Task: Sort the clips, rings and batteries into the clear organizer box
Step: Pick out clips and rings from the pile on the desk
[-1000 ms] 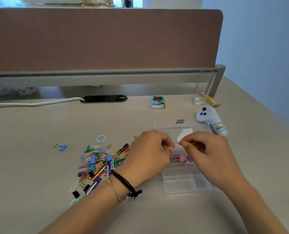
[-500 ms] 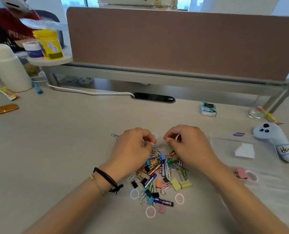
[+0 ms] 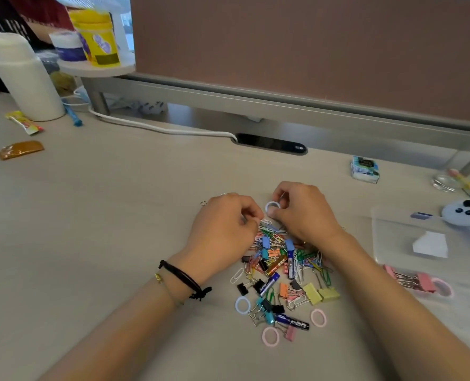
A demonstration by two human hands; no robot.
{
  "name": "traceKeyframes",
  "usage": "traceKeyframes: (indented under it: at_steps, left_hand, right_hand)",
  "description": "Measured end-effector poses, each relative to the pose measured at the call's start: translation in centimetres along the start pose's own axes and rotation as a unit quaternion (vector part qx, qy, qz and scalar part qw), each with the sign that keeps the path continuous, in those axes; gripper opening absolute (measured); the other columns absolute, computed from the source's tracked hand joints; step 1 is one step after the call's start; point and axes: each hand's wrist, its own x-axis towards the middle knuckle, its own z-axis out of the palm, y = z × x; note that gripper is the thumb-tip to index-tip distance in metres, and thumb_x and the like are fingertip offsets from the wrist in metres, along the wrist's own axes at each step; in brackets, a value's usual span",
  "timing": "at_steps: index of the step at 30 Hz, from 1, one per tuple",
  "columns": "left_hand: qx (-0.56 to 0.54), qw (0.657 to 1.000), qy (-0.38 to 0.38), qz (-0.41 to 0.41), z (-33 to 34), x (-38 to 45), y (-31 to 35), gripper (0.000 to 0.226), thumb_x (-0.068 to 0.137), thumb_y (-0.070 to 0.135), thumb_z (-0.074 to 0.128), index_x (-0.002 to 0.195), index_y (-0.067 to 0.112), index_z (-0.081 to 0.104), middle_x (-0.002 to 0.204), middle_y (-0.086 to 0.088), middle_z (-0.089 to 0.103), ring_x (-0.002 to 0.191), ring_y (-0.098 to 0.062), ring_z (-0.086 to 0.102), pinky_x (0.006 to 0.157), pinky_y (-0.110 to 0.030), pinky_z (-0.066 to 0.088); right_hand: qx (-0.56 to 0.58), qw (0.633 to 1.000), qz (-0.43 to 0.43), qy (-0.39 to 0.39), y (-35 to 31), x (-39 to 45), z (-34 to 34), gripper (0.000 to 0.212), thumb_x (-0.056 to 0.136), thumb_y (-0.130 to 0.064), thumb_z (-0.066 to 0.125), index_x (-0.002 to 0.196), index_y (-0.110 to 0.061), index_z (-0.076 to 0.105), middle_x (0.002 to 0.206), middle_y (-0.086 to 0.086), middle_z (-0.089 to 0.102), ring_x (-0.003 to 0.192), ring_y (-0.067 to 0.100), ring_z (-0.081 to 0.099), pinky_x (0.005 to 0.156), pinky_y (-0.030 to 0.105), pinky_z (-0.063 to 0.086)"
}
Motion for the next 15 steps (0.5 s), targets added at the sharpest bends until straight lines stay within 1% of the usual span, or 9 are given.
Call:
traceKeyframes:
  at_steps: [2, 5, 7, 10, 13, 15]
  left_hand:
    - [0.005, 1.000, -0.002, 0.004, -0.3, -0.3, 0.0, 0.017, 0.088, 0.018, 0.064, 0.089, 0.030, 0.076, 0.081, 0.016, 0.067, 0.068, -0.001, 0.061, 0.066, -0.023, 0.051]
    - [0.010, 1.000, -0.023, 0.001, -1.1, -1.6, -0.3, 0.017, 0.086, 0.016, 0.066, 0.084, 0.031, 0.074, 0.069, 0.019, 0.065, 0.062, 0.000, 0.059, 0.060, -0.021, 0.047]
    - [0.015, 0.997, -0.071, 0.004, -1.9, -2.9, -0.6, 0.016, 0.084, 0.015, 0.069, 0.083, 0.030, 0.074, 0.065, 0.018, 0.065, 0.057, 0.001, 0.057, 0.057, -0.018, 0.044]
    - [0.002, 0.990, -0.139, 0.019, -2.8, -4.8, -0.8, 0.012, 0.081, 0.018, 0.077, 0.083, 0.029, 0.074, 0.069, 0.013, 0.068, 0.056, 0.003, 0.055, 0.056, -0.012, 0.040]
    - [-0.015, 0.984, -0.174, 0.033, -3.2, -6.3, -0.9, 0.012, 0.077, 0.020, 0.082, 0.083, 0.028, 0.074, 0.074, 0.010, 0.070, 0.056, 0.001, 0.054, 0.058, -0.017, 0.045]
    - [-0.011, 0.980, -0.193, 0.044, -3.0, -7.0, -0.8, 0.012, 0.077, 0.021, 0.082, 0.084, 0.028, 0.075, 0.075, 0.009, 0.070, 0.059, 0.000, 0.055, 0.061, -0.022, 0.048]
  right_hand:
    - [0.024, 1.000, 0.006, 0.006, -0.2, -0.2, -0.5, 0.014, 0.076, -0.028, 0.080, 0.076, -0.025, 0.066, 0.068, -0.010, 0.065, 0.066, 0.009, 0.062, 0.061, 0.029, 0.050]
    - [0.072, 0.997, -0.004, 0.015, -1.0, -1.5, -1.8, 0.013, 0.077, -0.024, 0.080, 0.073, -0.025, 0.068, 0.065, -0.010, 0.066, 0.063, 0.004, 0.061, 0.059, 0.023, 0.046]
    - [0.094, 0.995, -0.016, 0.011, -1.6, -2.8, -2.6, 0.012, 0.078, -0.023, 0.079, 0.073, -0.026, 0.069, 0.066, -0.009, 0.066, 0.060, 0.002, 0.059, 0.059, 0.020, 0.046]
    - [0.130, 0.991, -0.020, -0.001, -2.3, -4.8, -3.2, 0.012, 0.079, -0.023, 0.080, 0.073, -0.026, 0.069, 0.066, -0.007, 0.066, 0.057, 0.001, 0.056, 0.060, 0.022, 0.049]
    - [0.139, 0.990, -0.022, -0.010, -2.7, -6.5, -3.3, 0.013, 0.080, -0.023, 0.080, 0.073, -0.026, 0.069, 0.065, -0.007, 0.066, 0.056, 0.000, 0.056, 0.059, 0.021, 0.046]
    - [0.141, 0.990, -0.024, -0.012, -2.9, -7.5, -3.3, 0.013, 0.080, -0.023, 0.080, 0.072, -0.027, 0.069, 0.065, -0.008, 0.066, 0.057, 0.002, 0.057, 0.061, 0.024, 0.049]
